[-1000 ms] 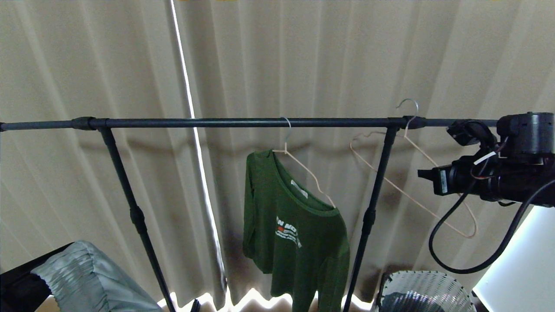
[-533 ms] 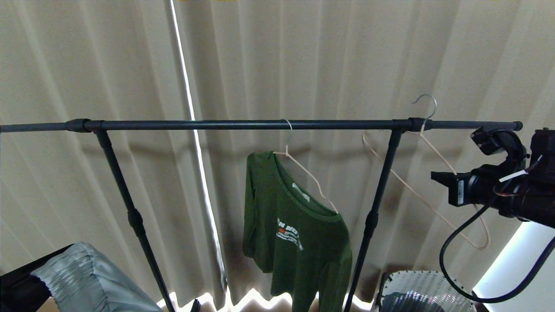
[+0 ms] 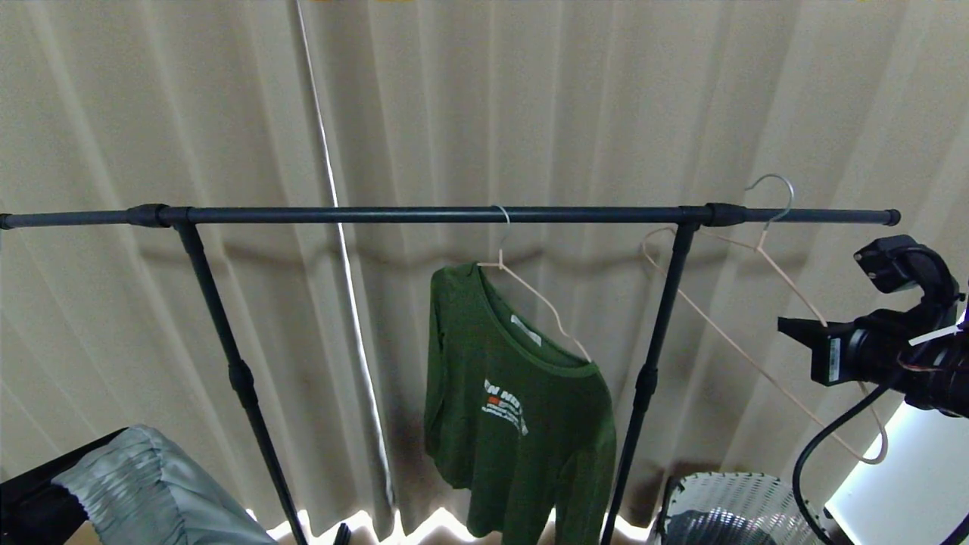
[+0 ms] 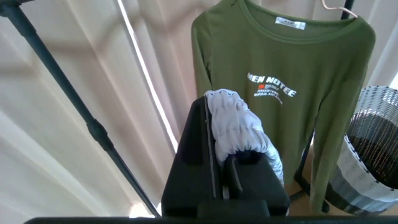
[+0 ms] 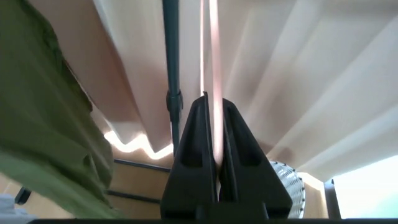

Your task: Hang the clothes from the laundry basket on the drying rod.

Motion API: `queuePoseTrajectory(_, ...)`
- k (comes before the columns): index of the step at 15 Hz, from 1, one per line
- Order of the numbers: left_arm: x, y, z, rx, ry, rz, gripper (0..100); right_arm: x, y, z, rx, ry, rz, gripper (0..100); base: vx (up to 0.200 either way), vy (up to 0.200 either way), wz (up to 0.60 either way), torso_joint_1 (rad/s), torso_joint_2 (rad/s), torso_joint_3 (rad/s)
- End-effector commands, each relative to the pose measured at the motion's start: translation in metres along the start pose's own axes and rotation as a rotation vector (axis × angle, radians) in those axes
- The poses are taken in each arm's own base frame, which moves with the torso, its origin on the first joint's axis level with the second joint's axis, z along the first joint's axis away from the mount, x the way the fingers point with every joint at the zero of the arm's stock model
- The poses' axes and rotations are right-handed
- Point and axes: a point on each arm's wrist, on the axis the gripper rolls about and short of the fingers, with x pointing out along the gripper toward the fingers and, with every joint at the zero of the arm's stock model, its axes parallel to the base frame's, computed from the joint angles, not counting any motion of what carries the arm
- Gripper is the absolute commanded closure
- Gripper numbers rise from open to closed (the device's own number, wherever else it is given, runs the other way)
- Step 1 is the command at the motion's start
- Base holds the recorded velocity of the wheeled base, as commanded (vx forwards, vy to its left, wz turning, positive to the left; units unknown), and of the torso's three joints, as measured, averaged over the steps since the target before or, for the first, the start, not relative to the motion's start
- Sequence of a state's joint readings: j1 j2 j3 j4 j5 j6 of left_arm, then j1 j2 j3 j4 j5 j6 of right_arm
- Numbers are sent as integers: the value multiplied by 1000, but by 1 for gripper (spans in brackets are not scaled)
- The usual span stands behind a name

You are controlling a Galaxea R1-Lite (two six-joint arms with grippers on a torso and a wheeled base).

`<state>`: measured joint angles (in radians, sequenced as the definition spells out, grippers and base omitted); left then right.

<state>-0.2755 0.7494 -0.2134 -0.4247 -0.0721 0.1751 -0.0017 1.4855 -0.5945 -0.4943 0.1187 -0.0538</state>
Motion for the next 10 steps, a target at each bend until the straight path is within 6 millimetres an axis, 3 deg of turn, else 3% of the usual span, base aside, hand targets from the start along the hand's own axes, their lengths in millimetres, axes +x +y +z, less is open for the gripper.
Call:
queuePoseTrajectory(1,0,0,0,-2,-2,3,100,7,0,-5,3,29,3,100,0,0,0,0,0,0)
queuePoseTrajectory(2,0,0,0,-2,0,3,100,0,1,-11,5,39,2,100,0,0,0,0,0,0)
queuePoseTrajectory(5,0,0,0,-1,1,2,100,-27,-2,-25,14,37,-27,100,-200,0,0,4,4,4)
queuePoseTrajectory(10,-1,0,0,1,-5,3,100,-47,-1,-39,17,42,-40,100,-200,0,0,-2,2,4)
